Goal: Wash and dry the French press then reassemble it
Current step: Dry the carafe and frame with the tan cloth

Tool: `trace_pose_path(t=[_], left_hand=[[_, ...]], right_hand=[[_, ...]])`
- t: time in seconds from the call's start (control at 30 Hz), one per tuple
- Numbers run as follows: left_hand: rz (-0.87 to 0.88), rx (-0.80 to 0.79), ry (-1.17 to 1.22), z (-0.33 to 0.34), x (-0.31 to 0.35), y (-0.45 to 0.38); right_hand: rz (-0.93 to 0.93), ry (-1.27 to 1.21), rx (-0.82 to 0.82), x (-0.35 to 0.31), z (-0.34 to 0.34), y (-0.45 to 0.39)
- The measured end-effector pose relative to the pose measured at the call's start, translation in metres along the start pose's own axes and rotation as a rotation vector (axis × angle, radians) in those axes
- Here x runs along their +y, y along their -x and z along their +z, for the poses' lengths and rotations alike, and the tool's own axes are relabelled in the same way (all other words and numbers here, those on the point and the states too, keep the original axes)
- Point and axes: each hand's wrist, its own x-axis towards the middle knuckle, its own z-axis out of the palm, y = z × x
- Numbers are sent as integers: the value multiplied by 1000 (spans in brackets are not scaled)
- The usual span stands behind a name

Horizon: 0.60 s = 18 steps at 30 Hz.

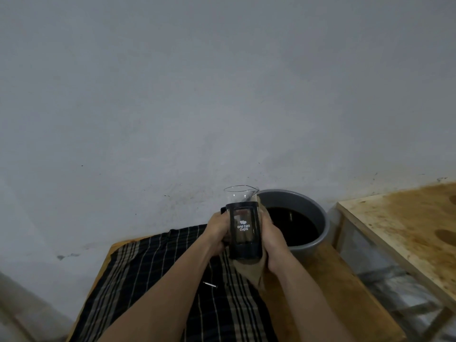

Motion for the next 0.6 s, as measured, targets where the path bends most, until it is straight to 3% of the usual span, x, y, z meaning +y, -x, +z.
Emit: trace_pose_path(t=[0.07, 0.2, 0.3, 0.43, 0.6], left_hand=[[10, 52, 51, 1, 4, 3], [-90, 280, 374, 7, 4, -2], [-135, 336, 522, 20, 1, 2], [-156, 279, 650, 30, 6, 8], [-138, 333, 706, 25, 17, 5]], right_hand=[[-90, -73, 44, 11, 6, 3], [-339, -267, 114, 27, 21, 12], [-429, -308, 273, 20, 29, 10], [-506, -184, 357, 25, 37, 8], [-491, 19, 249, 37, 35, 18]])
